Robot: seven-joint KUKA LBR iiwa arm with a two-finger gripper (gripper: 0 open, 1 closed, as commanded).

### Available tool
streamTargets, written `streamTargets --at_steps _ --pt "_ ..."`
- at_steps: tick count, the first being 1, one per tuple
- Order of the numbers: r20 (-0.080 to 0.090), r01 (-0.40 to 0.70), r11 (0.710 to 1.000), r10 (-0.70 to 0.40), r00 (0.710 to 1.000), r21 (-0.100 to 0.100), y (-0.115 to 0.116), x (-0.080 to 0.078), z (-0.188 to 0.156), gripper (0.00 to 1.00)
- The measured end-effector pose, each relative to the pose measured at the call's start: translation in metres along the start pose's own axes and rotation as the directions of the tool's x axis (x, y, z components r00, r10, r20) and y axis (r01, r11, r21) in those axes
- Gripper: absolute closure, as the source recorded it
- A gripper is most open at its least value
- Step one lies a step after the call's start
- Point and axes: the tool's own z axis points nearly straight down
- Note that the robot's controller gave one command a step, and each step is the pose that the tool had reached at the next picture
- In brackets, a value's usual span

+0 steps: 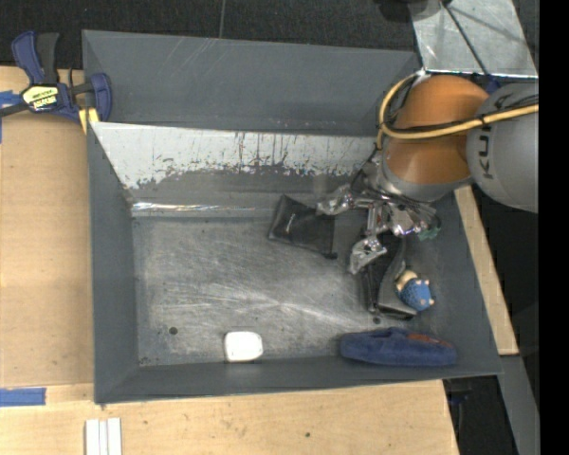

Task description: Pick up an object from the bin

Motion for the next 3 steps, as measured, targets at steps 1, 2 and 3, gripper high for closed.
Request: streamTargets --at_steps 1,2,3 --pt "-0.001 0.028 1.0 -0.028 1.0 -0.006 -0.002 0.001 0.0 0.0" --pt "0.014 0.022 1.0 -0.022 1.0 0.01 -0.01 0.0 -0.004 1.0" --pt "-0.004 0.027 1.0 -0.027 1.0 0.007 0.021 0.017 -0.058 1.0"
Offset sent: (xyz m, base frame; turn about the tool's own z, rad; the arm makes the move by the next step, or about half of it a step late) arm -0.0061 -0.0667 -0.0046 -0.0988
